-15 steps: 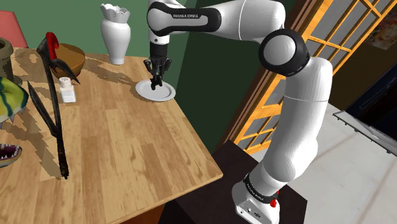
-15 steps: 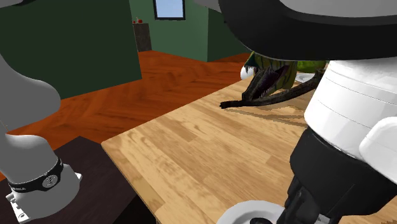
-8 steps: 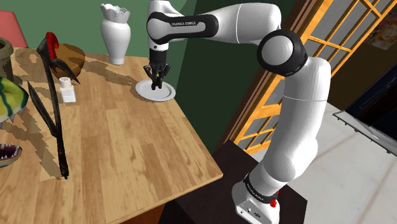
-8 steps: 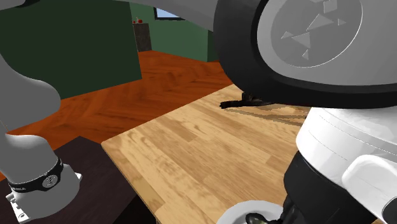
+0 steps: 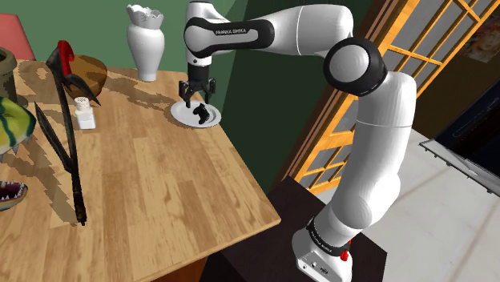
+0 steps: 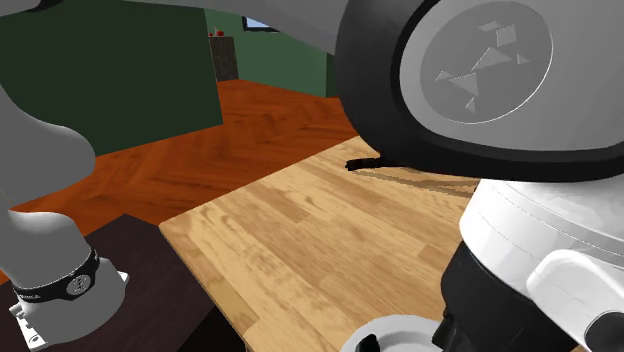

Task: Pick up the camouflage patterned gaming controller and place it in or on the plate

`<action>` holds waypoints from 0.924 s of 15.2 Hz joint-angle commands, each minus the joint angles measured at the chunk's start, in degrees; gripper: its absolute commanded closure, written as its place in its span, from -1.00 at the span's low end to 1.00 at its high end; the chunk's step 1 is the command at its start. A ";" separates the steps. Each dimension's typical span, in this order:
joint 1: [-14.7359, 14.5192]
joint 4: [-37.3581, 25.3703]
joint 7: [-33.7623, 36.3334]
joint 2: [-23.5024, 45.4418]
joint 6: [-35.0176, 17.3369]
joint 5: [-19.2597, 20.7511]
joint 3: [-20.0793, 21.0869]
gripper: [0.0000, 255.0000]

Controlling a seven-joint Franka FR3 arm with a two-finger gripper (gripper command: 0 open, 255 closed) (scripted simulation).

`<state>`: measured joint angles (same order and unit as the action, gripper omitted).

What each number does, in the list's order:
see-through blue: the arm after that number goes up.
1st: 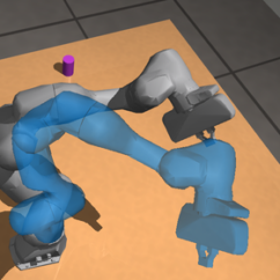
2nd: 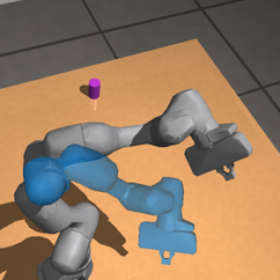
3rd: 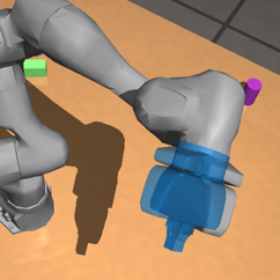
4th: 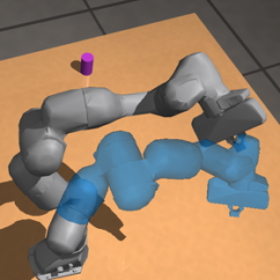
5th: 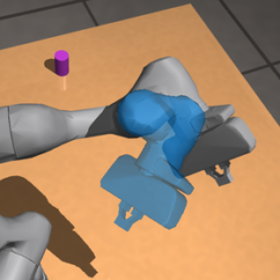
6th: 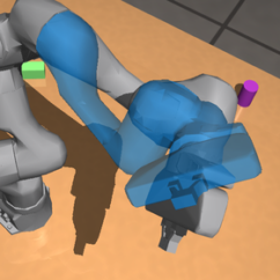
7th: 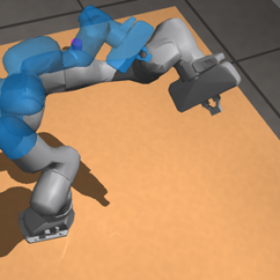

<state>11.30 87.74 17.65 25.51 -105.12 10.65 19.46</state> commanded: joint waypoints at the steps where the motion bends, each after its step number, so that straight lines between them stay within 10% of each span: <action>1: -0.02 0.07 0.01 0.02 -0.02 -0.02 0.02 -1.00; 14: -0.77 -7.59 -0.43 0.21 7.38 -0.25 0.25 -1.00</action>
<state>10.53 80.16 17.22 25.73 -97.75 10.40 19.71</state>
